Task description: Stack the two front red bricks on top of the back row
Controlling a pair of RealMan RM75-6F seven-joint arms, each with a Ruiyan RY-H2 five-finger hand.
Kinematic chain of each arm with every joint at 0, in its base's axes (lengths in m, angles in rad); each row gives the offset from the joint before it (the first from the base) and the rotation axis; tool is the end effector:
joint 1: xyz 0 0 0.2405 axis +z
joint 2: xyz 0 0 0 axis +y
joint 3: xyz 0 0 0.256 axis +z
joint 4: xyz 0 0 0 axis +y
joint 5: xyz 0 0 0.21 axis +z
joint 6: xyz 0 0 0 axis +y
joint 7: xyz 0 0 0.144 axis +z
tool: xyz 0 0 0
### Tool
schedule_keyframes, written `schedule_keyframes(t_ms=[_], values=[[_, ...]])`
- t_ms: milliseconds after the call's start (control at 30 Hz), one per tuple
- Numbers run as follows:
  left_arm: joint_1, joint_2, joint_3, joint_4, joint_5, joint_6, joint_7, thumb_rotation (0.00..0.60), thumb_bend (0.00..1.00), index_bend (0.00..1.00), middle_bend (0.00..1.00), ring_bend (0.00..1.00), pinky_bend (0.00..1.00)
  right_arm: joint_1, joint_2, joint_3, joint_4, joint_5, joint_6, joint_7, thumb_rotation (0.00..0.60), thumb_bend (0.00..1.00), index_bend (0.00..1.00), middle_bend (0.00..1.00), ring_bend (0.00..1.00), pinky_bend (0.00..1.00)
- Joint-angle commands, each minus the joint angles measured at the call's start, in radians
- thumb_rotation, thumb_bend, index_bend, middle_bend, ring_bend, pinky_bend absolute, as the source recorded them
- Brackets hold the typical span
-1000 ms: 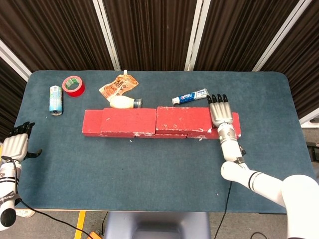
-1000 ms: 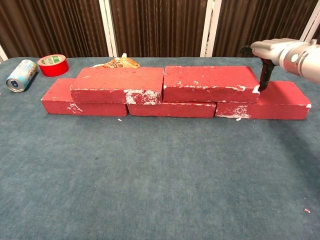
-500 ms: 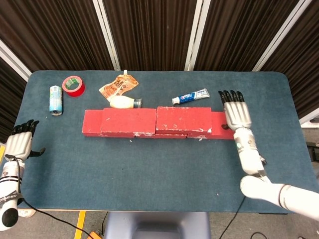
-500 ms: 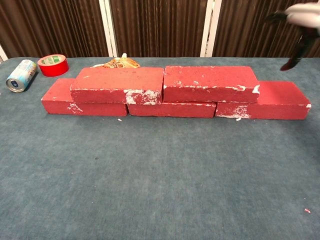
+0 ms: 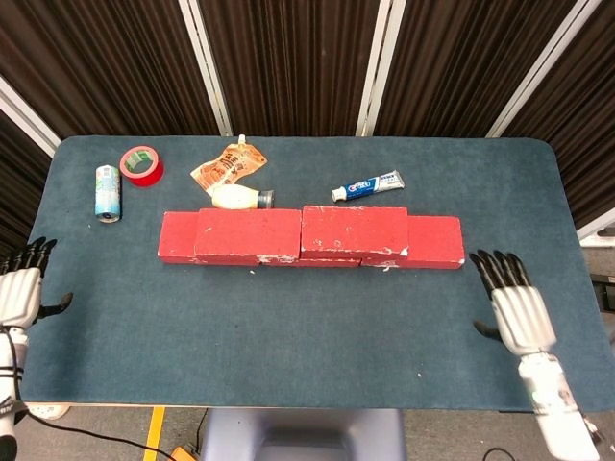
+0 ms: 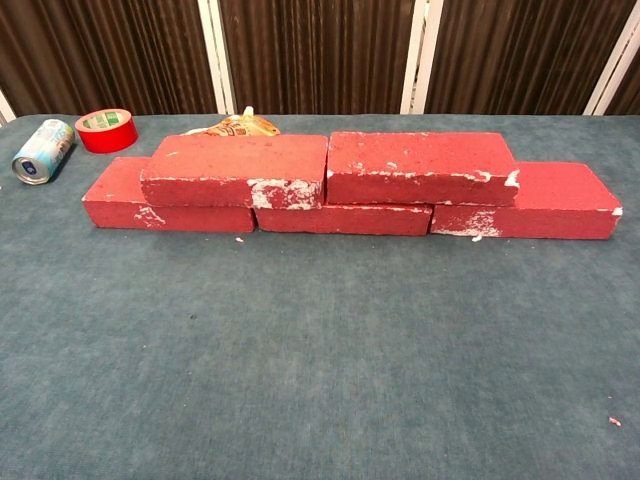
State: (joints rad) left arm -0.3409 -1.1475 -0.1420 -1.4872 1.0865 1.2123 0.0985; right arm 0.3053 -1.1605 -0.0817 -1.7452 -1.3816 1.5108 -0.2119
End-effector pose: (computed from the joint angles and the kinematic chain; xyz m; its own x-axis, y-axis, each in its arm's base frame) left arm -0.3318 0.2813 0.1661 0.4531 0.0715 0.8886 0.8723 0.1702 -0.4585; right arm -0.2649 -0.2122 0.1265 0.4481 -0.0454 0.8928 -0.8909 -0.1050 0.4418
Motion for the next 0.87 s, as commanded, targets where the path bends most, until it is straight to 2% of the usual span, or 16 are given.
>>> schedule_keyframes(t_ms=[33, 267, 433, 867], values=[[0.052, -0.022, 0.018, 0.022, 0.066, 0.077, -0.049, 0.600, 0.30, 0.00, 0.00, 0.00, 0.02, -0.079, -0.060, -0.065, 0.128, -0.070, 0.023, 0.068, 0.600, 0.00, 0.08, 0.16, 0.02, 0.00], [0.104, -0.061, 0.068, 0.071, 0.172, 0.140, -0.097, 0.600, 0.30, 0.00, 0.00, 0.00, 0.02, -0.101, -0.082, -0.034, 0.231, -0.069, -0.011, 0.129, 0.600, 0.00, 0.08, 0.16, 0.02, 0.00], [0.128, -0.095, 0.064, 0.089, 0.196, 0.187, -0.103, 0.600, 0.30, 0.00, 0.00, 0.00, 0.02, -0.111, -0.078, -0.008, 0.227, -0.058, -0.030, 0.138, 0.600, 0.00, 0.08, 0.16, 0.02, 0.00], [0.119, -0.095, 0.057, 0.076, 0.199, 0.141, -0.037, 0.600, 0.30, 0.00, 0.00, 0.00, 0.02, -0.136, -0.026, 0.041, 0.177, 0.001, -0.089, 0.144, 0.600, 0.00, 0.08, 0.16, 0.02, 0.00]])
